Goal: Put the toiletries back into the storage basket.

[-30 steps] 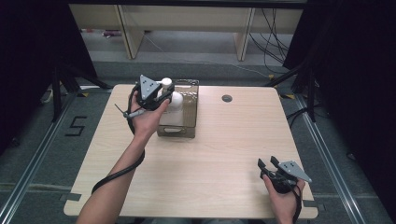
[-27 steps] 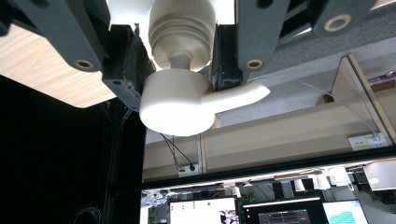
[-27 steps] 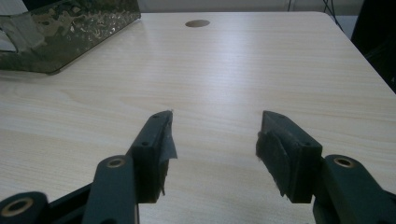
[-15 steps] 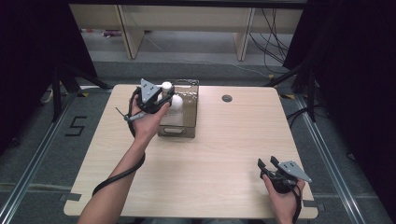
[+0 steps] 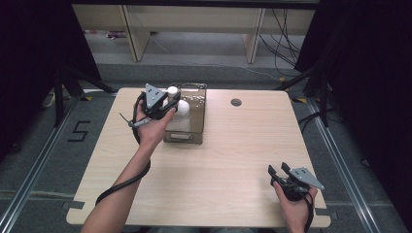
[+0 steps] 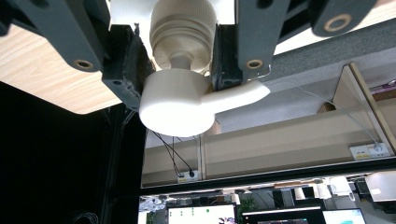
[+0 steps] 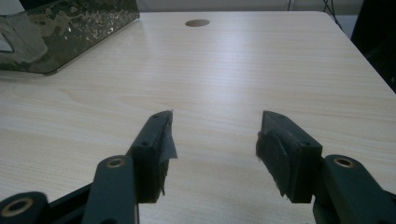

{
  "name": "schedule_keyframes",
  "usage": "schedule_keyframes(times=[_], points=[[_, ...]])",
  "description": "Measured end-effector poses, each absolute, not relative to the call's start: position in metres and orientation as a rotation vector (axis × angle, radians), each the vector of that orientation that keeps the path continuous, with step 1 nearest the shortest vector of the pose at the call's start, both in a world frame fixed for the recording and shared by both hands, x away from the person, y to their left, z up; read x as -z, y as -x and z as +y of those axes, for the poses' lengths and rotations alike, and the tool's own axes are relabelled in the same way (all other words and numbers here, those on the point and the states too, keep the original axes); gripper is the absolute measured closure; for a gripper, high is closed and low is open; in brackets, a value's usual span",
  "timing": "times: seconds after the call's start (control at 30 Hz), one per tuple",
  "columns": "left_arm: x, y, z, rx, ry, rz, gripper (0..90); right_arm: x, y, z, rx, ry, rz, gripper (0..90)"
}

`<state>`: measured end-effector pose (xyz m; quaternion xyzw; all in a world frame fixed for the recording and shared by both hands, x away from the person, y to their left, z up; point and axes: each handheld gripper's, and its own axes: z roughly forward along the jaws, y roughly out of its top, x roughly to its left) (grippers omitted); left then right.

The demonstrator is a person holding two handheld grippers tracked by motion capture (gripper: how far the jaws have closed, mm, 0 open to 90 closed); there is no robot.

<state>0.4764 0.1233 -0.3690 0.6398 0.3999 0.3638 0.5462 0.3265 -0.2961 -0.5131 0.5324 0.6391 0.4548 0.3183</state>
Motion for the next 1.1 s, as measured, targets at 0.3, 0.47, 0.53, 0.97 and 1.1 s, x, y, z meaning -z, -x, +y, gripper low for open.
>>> schedule_keyframes(times=[0.3,0.47,0.53,0.97,1.1], points=[[0.370,-0.476,0.127,-0.860,-1.515,0.950,58.7,0.512,-0.326,-0.296,-1.190,-1.405,1.690,45.2],[0.370,-0.475,0.127,-0.872,-1.516,0.946,58.3,0.512,-0.326,-0.297,-1.182,-1.403,1.692,45.2],[0.370,-0.474,0.126,-0.877,-1.523,0.950,57.1,0.512,-0.326,-0.297,-1.182,-1.403,1.692,45.2],[0.375,-0.469,0.130,-0.845,-1.524,0.972,40.0,0.512,-0.326,-0.297,-1.184,-1.404,1.695,45.1],[0.377,-0.464,0.134,-0.835,-1.522,0.965,38.7,0.512,-0.326,-0.296,-1.182,-1.406,1.690,45.1]])
